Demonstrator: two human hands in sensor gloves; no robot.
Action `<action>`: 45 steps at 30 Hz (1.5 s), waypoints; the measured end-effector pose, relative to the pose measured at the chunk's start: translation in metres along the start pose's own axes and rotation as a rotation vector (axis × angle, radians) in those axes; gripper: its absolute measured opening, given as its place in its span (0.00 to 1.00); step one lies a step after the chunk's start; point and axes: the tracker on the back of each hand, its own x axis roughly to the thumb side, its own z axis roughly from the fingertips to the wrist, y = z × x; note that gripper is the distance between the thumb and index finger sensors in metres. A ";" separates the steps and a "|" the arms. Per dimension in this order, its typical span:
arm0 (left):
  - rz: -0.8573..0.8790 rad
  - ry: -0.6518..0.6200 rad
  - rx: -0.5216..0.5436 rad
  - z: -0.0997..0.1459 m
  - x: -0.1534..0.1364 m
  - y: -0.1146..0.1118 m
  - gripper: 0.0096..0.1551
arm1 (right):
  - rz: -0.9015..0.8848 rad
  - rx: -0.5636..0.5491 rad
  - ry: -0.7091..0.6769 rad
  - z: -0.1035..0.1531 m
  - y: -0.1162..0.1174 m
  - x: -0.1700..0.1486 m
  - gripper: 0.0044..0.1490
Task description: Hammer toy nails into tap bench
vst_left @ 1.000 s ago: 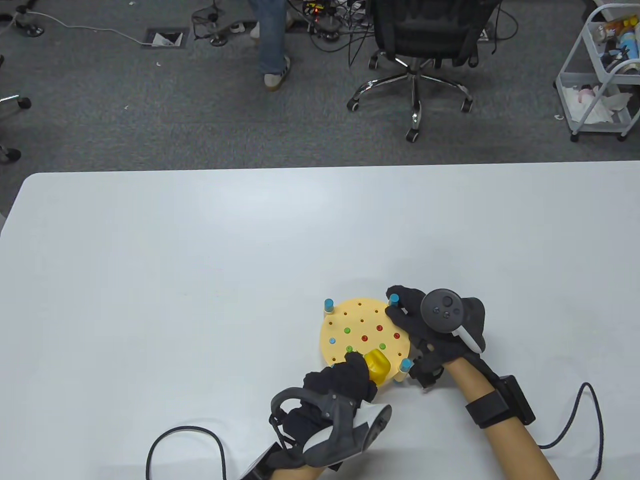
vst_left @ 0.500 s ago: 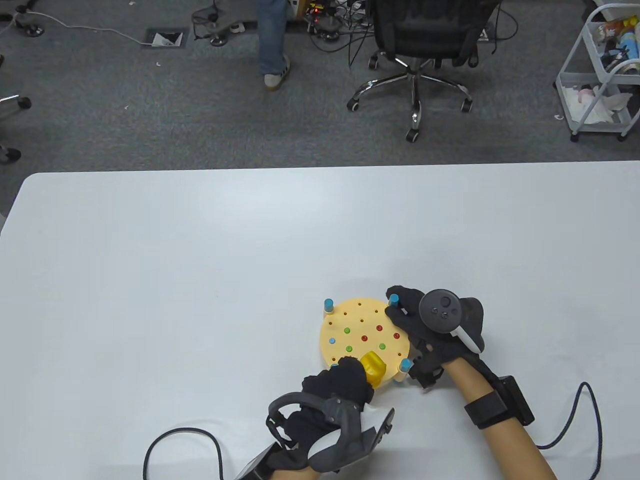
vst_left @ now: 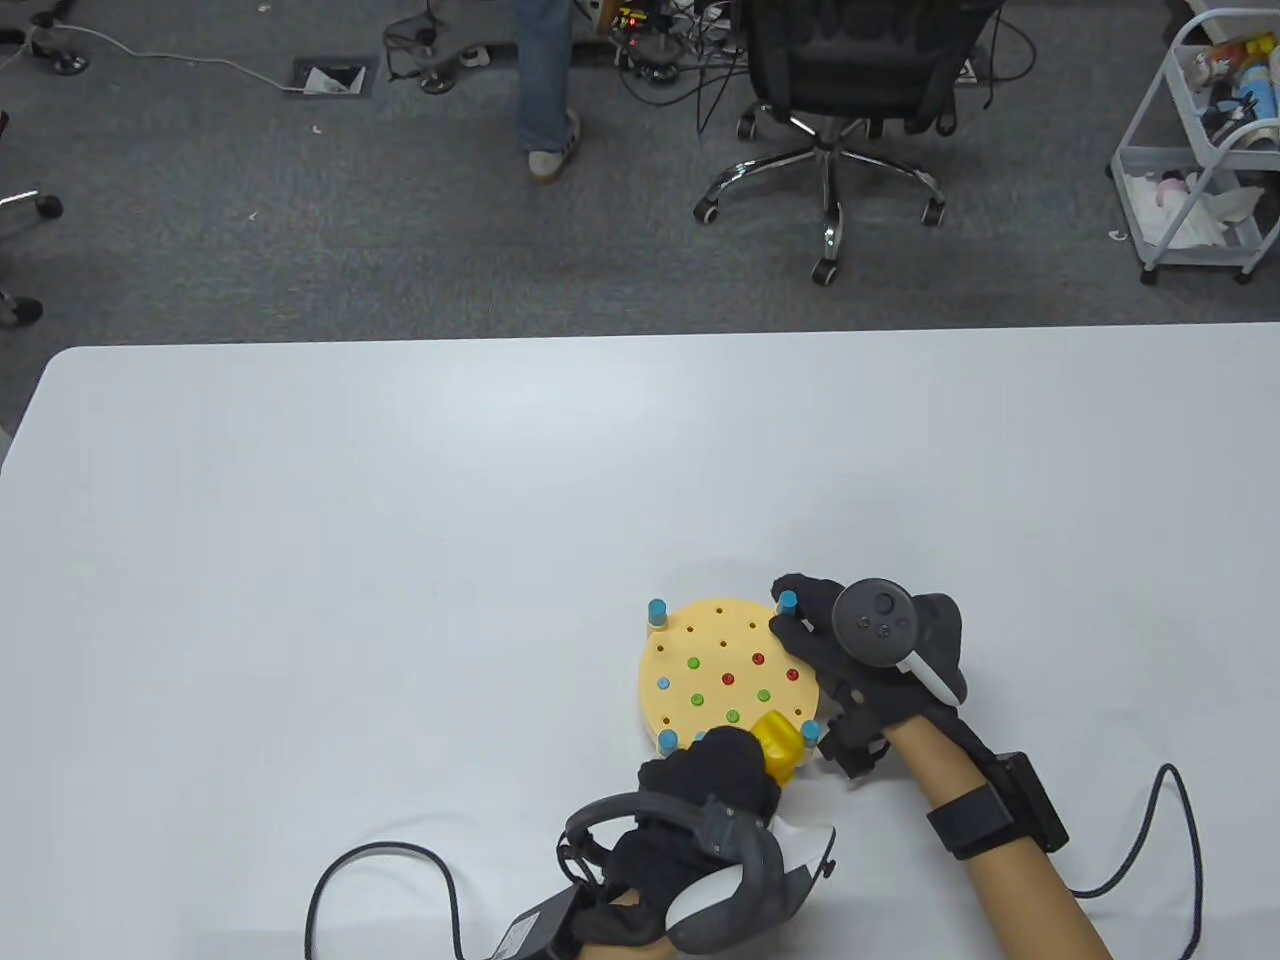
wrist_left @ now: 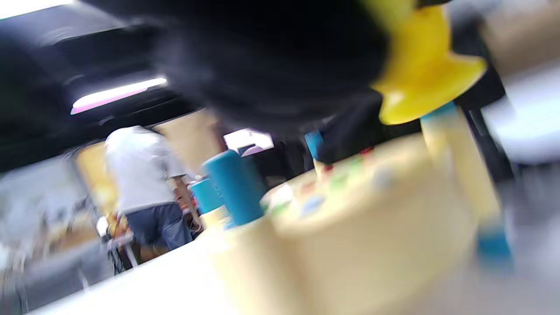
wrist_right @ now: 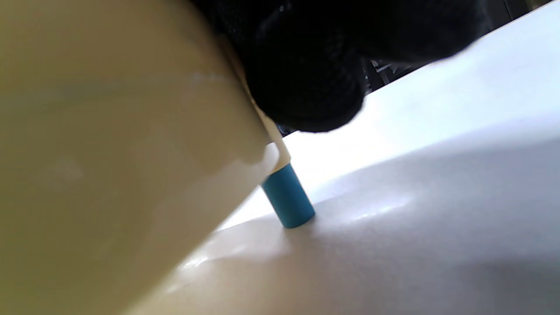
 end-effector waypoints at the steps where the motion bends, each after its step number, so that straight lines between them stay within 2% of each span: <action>1: 0.135 -0.015 0.065 0.000 -0.009 0.006 0.37 | -0.003 0.002 0.000 0.000 0.000 0.000 0.37; 2: 0.184 -0.026 0.075 -0.003 -0.018 0.009 0.37 | -0.014 0.013 0.003 -0.001 0.000 0.000 0.37; 3: 0.116 0.022 0.060 -0.001 -0.024 0.006 0.37 | -0.016 0.014 0.003 -0.001 0.000 -0.001 0.37; 4: 0.039 -0.002 0.023 0.000 -0.025 0.003 0.37 | -0.016 0.012 0.003 0.000 0.000 0.000 0.37; 8: 0.056 -0.008 0.031 0.007 -0.022 0.001 0.37 | -0.021 0.015 0.005 0.000 0.000 -0.001 0.37; 12: 0.020 -0.013 -0.048 0.005 -0.024 -0.012 0.37 | -0.015 0.012 0.003 0.000 0.000 0.000 0.37; 14: 0.058 -0.018 0.004 0.005 -0.023 -0.008 0.37 | -0.017 0.015 0.003 0.000 0.000 -0.001 0.37; 18: -0.059 -0.092 -0.141 0.002 -0.008 -0.026 0.37 | -0.022 0.014 0.004 0.000 0.000 -0.001 0.37; 19: -0.098 -0.062 -0.098 0.005 -0.007 -0.023 0.37 | -0.022 0.014 0.004 0.000 0.000 -0.001 0.37; 20: -0.096 -0.084 -0.071 0.003 -0.004 -0.021 0.37 | -0.020 0.013 0.003 0.000 0.000 -0.001 0.37; 22: -0.079 -0.094 -0.112 0.003 -0.005 -0.020 0.37 | -0.022 0.013 0.003 0.000 0.000 -0.001 0.37; 23: -0.024 -0.067 -0.092 0.003 -0.010 -0.018 0.37 | -0.025 0.015 0.004 0.000 0.000 -0.001 0.37; 27: 0.120 0.025 0.081 0.002 -0.035 -0.002 0.37 | -0.024 0.017 0.004 -0.001 0.000 -0.001 0.37; 31: 0.209 0.080 0.177 -0.001 -0.058 0.004 0.37 | -0.032 0.020 0.005 0.000 0.000 -0.002 0.37; 34: 0.232 0.105 0.175 -0.005 -0.070 0.002 0.37 | -0.032 0.020 0.006 0.000 0.000 -0.002 0.37; 41: 0.262 0.170 0.259 -0.020 -0.094 -0.002 0.37 | -0.036 0.018 0.007 0.000 0.000 -0.002 0.37; 45: 0.376 0.266 0.172 -0.038 -0.118 -0.016 0.37 | -0.040 0.018 0.006 0.000 0.000 -0.002 0.37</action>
